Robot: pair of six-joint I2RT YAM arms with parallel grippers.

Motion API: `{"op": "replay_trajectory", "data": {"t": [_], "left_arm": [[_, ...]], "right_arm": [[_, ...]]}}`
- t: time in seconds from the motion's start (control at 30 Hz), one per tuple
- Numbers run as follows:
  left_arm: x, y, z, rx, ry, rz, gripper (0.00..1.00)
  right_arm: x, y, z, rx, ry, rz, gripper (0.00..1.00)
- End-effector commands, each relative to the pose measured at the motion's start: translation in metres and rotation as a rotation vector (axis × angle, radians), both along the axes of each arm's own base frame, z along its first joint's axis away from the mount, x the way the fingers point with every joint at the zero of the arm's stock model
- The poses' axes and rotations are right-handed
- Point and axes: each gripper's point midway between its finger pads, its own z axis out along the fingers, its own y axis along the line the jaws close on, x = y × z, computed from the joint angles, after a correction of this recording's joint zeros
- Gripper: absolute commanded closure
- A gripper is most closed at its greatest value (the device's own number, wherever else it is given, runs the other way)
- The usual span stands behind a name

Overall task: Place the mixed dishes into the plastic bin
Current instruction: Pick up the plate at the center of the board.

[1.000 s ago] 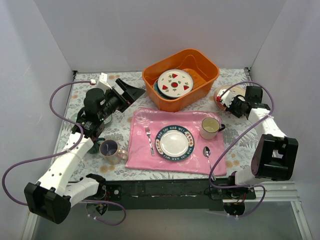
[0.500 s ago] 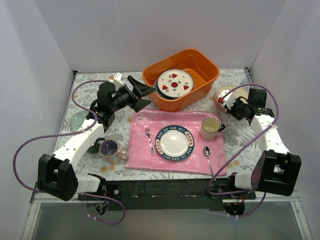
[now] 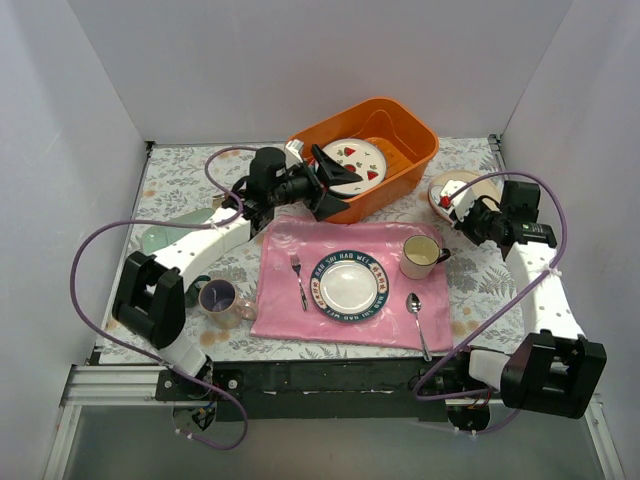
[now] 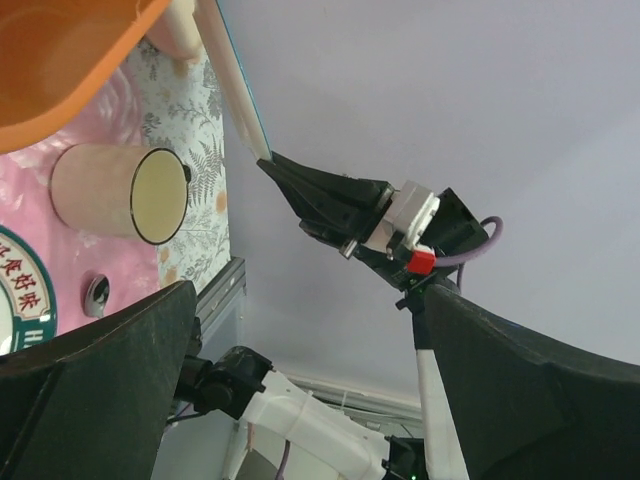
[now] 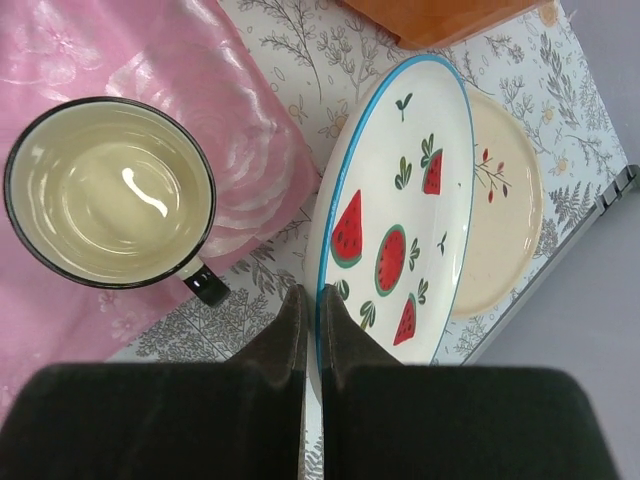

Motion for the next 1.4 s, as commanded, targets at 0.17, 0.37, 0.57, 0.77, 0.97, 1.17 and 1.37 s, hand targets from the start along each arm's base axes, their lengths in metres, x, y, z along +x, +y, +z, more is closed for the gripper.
{"op": "replay_trajectory", "data": {"t": [0.17, 0.37, 0.57, 0.77, 0.97, 1.17, 1.37], "left_arm": [[0.000, -0.065, 0.006, -0.027, 0.120, -0.087, 0.02], [-0.002, -0.103, -0.011, -0.005, 0.192, -0.111, 0.02], [0.000, -0.130, -0.015, 0.003, 0.232, -0.099, 0.02], [-0.003, -0.141, -0.033, 0.047, 0.282, -0.065, 0.02], [-0.002, -0.144, -0.035, 0.053, 0.274, -0.067, 0.16], [-0.005, -0.145, -0.027, 0.030, 0.253, -0.086, 0.45], [-0.008, -0.145, -0.022, 0.000, 0.242, -0.107, 0.63]], "right_arm": [[-0.004, 0.027, 0.071, 0.050, -0.209, 0.088, 0.99], [-0.017, 0.047, 0.086, 0.085, -0.219, 0.134, 0.99], [-0.031, 0.072, 0.098, 0.123, -0.225, 0.186, 0.99], [-0.042, 0.091, 0.107, 0.157, -0.226, 0.227, 0.99], [-0.053, 0.106, 0.108, 0.174, -0.220, 0.277, 0.99], [-0.056, 0.112, 0.110, 0.175, -0.222, 0.301, 0.99], [-0.063, 0.117, 0.113, 0.176, -0.226, 0.334, 0.99]]}}
